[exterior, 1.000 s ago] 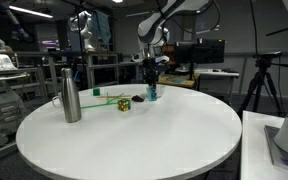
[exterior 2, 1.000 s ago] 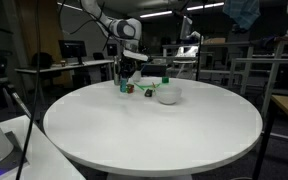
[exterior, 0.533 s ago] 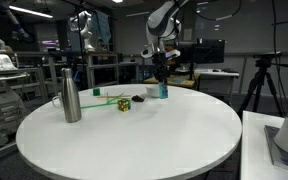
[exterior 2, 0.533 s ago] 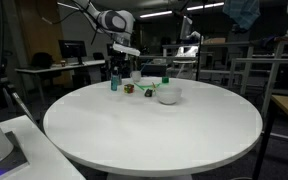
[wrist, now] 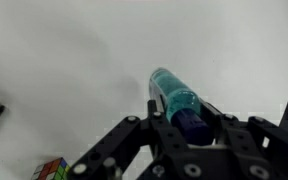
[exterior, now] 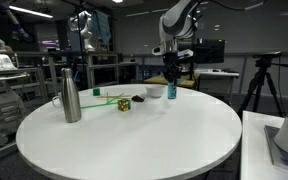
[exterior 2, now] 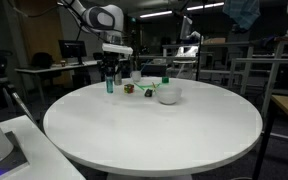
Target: Move the bottle forward
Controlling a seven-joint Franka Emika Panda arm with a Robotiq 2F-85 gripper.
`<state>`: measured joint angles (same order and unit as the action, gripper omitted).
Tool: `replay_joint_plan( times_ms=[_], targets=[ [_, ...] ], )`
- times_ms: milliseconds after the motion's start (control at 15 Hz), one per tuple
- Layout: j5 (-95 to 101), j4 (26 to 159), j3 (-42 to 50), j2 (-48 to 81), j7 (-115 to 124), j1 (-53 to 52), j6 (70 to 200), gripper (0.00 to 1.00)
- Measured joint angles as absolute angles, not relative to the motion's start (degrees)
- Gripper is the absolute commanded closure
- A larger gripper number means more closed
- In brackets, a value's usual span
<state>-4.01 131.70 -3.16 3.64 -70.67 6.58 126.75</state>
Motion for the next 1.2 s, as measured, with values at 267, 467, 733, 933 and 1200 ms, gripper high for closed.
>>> replay_joint_plan(
  times_ms=[267, 467, 733, 933, 1200],
  targets=[
    [-3.0, 136.9, -2.1, 0.4, -70.4, 5.9, 132.7, 0.9],
    [-1.6, 139.8, -1.5, -1.1, -70.0, 5.6, 135.0, 0.9],
    [-0.8, 142.9, -0.6, -2.1, -69.7, 5.3, 135.9, 0.9],
    [-0.7, 144.7, 0.0, -2.7, -69.6, 5.3, 135.9, 0.9],
    [-0.7, 146.9, 0.7, -3.5, -69.5, 5.3, 135.9, 0.9]
  ],
)
